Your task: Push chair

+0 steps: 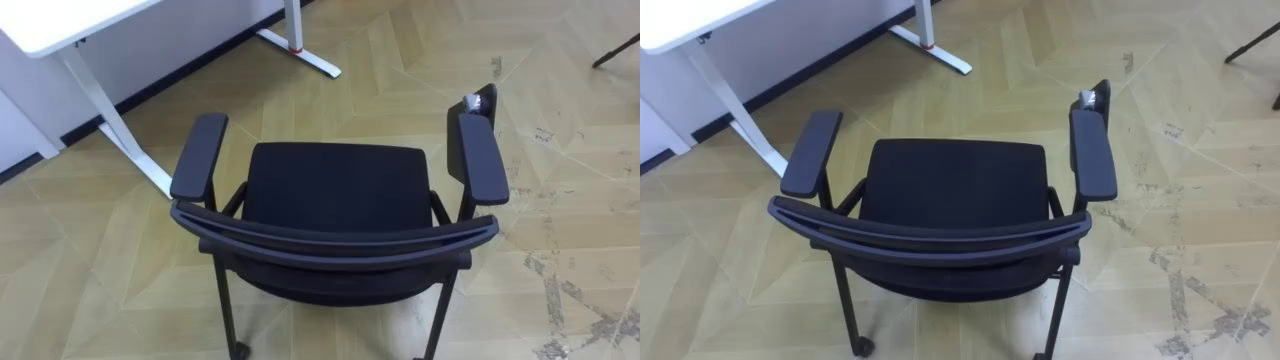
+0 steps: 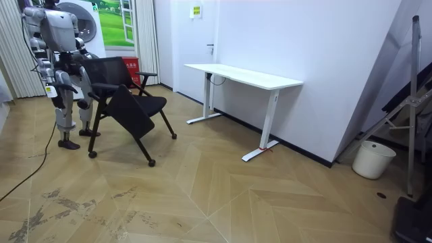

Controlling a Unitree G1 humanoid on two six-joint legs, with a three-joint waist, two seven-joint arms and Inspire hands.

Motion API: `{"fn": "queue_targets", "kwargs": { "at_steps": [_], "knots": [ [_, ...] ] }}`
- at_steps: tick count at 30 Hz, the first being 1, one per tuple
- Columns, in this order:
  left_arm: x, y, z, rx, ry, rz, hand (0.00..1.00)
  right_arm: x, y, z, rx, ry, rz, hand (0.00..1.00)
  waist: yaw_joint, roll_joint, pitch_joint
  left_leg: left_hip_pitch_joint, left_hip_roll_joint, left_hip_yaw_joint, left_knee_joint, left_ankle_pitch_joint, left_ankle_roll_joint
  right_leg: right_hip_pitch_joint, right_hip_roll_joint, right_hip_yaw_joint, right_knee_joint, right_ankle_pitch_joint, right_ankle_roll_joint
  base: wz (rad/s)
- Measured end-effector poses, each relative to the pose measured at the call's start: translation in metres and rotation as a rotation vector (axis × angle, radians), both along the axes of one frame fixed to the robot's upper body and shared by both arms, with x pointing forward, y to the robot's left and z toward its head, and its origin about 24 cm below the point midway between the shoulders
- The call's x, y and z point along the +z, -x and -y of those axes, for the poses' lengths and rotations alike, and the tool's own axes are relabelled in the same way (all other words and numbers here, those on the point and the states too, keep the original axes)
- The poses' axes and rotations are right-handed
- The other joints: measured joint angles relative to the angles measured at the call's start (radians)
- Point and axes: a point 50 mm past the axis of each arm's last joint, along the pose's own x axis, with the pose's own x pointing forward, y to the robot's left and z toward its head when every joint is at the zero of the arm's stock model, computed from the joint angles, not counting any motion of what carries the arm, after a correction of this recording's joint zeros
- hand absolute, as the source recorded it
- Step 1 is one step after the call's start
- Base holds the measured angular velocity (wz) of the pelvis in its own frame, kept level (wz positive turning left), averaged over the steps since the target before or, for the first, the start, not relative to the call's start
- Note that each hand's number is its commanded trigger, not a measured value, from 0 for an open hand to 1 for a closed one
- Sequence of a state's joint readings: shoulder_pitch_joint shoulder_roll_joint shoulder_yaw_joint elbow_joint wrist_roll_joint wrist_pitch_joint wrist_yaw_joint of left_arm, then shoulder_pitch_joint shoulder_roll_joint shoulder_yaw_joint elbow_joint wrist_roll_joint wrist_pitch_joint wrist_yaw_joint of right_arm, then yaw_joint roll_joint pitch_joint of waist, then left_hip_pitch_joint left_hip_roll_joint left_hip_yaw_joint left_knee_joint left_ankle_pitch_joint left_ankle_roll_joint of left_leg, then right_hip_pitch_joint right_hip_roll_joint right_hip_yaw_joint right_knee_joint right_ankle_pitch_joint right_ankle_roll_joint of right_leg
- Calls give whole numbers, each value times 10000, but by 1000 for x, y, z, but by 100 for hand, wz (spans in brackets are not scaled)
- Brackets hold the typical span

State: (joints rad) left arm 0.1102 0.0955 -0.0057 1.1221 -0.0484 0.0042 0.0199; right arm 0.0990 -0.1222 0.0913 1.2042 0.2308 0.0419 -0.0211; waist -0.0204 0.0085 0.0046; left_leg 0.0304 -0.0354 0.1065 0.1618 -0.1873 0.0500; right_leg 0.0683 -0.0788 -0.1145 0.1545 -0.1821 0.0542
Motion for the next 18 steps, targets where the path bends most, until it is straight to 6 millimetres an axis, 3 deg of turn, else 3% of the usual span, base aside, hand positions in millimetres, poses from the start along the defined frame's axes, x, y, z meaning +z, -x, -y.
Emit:
{"fn": "queue_targets", "kwargs": {
  "at_steps": [18],
  "knots": [
    [0,4,-2,148,-166,65,0,-1,10,6,-1353,408,-312,0,5,-134,31,24,49,52,-16,-16,-27,49,42,-10,7,0,-1,0]
  ]
}}
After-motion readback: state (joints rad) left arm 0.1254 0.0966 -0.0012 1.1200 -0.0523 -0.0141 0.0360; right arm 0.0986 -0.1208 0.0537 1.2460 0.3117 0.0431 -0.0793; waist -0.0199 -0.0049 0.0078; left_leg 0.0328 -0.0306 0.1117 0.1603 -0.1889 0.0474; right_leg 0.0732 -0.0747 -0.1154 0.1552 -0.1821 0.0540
